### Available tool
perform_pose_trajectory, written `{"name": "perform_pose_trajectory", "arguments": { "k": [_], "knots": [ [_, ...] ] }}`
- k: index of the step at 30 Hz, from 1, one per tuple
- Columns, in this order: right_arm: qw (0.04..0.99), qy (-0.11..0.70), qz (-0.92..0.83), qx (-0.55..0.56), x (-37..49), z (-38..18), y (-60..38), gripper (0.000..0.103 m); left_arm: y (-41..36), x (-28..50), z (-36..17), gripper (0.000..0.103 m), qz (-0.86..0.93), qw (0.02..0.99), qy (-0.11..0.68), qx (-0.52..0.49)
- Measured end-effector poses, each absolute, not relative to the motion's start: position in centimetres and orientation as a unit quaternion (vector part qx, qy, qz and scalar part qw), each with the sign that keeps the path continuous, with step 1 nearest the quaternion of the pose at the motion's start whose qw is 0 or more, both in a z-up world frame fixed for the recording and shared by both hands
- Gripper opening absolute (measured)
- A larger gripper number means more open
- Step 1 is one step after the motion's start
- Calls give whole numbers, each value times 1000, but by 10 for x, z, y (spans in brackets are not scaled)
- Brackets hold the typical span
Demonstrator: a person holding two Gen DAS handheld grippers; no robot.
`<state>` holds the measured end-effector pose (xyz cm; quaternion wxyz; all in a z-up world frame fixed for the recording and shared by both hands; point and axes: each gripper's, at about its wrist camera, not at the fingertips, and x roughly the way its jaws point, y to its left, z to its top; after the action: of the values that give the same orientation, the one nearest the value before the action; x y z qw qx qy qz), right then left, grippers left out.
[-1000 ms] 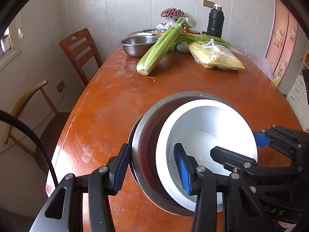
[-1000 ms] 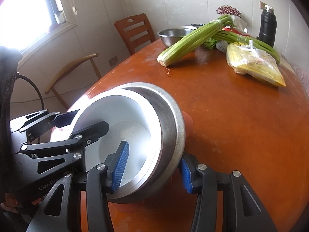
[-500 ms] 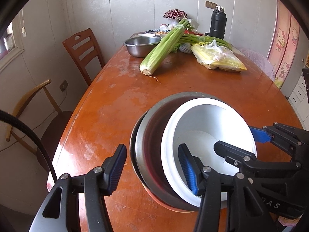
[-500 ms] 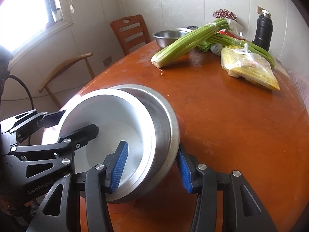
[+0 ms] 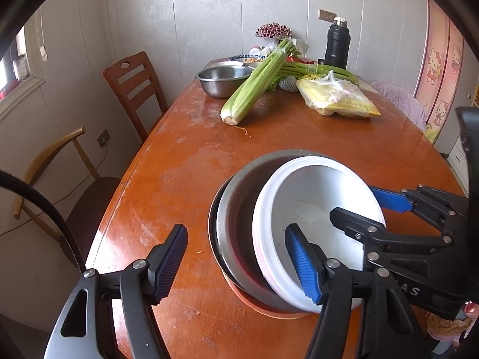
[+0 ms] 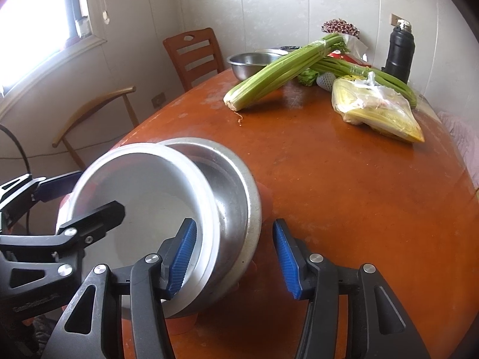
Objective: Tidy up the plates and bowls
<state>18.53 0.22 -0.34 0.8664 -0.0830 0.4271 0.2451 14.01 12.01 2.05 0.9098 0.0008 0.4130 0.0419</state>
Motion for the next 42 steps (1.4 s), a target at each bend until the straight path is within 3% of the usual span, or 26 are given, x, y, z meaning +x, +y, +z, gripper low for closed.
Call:
{"name": "perform_pose_trajectory", "arguments": {
  "k": [27, 31, 42],
  "knots": [
    [899, 361, 241, -58, 129, 36, -34, 56, 96, 74, 53, 73, 53, 932, 358, -11],
    [902, 354, 240, -66, 106, 40, -47, 62, 86, 65, 49, 74, 58, 931, 360, -6],
    [899, 365, 230, -74, 64, 25, -72, 65, 67, 37, 27, 74, 56, 928, 368, -5]
  ]
}}
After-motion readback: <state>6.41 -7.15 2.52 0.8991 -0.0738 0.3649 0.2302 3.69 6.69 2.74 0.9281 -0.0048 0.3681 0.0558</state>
